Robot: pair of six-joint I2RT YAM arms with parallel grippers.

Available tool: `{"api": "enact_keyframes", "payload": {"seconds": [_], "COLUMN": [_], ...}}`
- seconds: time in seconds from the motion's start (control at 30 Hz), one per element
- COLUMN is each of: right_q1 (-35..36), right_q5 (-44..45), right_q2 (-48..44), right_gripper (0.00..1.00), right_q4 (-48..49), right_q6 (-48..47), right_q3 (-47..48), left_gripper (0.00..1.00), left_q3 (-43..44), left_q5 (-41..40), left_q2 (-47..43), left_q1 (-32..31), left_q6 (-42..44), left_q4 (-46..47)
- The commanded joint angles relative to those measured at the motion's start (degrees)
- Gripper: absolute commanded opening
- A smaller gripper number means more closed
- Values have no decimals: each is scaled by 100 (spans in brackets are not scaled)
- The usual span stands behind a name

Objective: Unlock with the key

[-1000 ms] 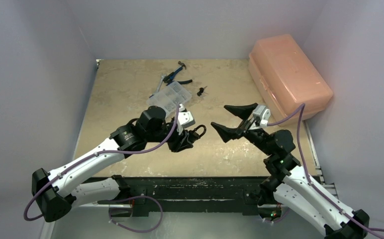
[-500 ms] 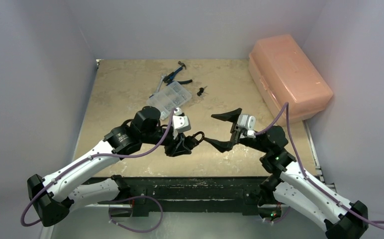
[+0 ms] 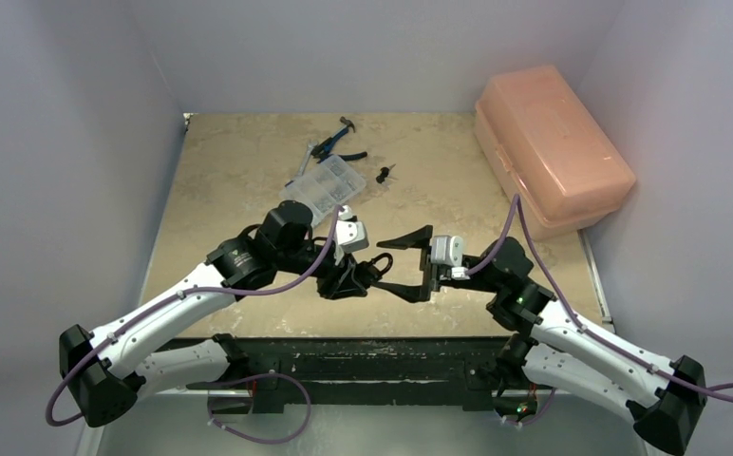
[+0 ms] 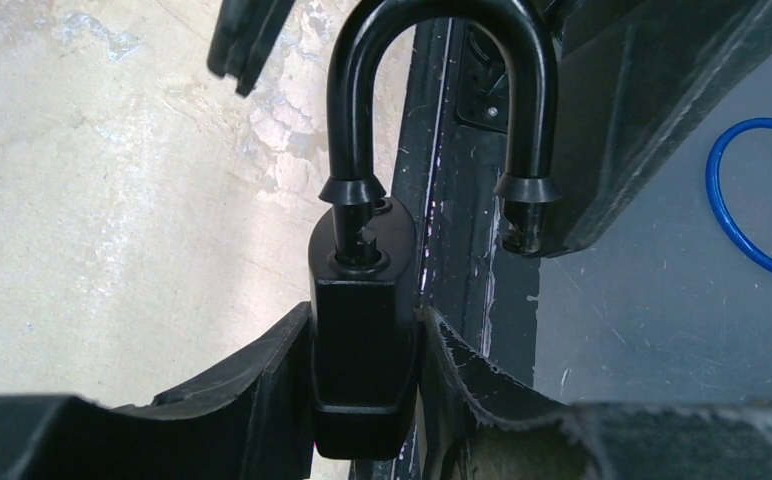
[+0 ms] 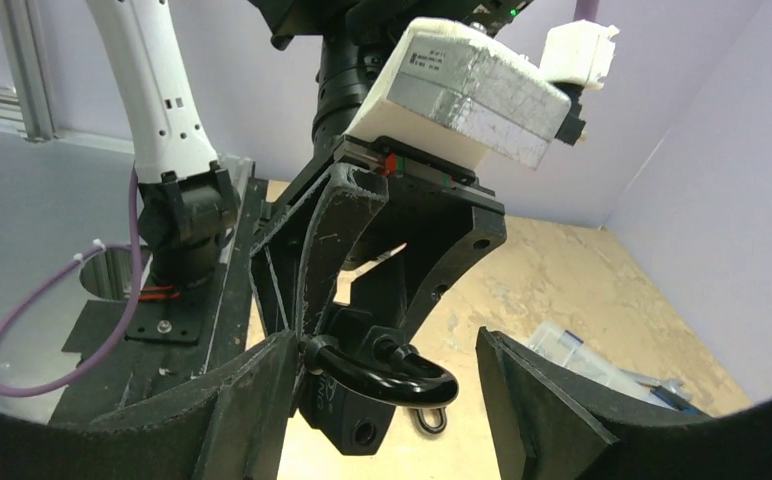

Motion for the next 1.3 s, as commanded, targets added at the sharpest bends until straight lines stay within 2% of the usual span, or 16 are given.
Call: {"api": "enact_keyframes", "payload": {"seconds": [0.0, 0.37, 0.63, 0.8, 0.93, 1.0, 1.1, 1.17, 1.2, 1.23, 1.27], "right_q1": [48, 53, 53, 53, 53, 53, 53, 53, 53, 53, 53], "right_q5": [228, 603, 421, 427, 381, 200, 13, -98, -174, -258, -312], "right_q2": [1, 174, 427, 669, 859, 993, 1196, 1225, 1218, 1200, 1182], "right_gripper": [73, 71, 48, 46, 51, 53, 51, 45, 37, 22, 12], "right_q4": [-194, 138, 208, 325, 375, 201, -173, -271, -275, -279, -297], "right_q6": [-345, -607, -653, -524, -419, -419, -356, -321, -313, -307, -282], "right_q3": [275, 262, 423, 522, 635, 804, 1094, 1145, 1135, 1119, 1103], "left_gripper": [0, 0, 0, 0, 0, 0, 0, 0, 0, 0, 0], "left_q3": [259, 220, 203, 195, 185, 188, 184, 170, 166, 180, 181], "left_q5": [333, 509, 554, 586, 637, 618, 529, 449, 416, 359, 297], "left_q2": [-75, -23, 4, 9, 4, 4, -28, -61, -72, -81, -96], "left_q1": [19, 22, 22, 14, 19, 22, 20, 21, 20, 19, 18], "left_q6": [11, 13, -2, 3, 2, 8, 11, 14, 21, 20, 19], "left_q4": [470, 497, 524, 532, 545, 541, 539, 541, 541, 541, 545]}}
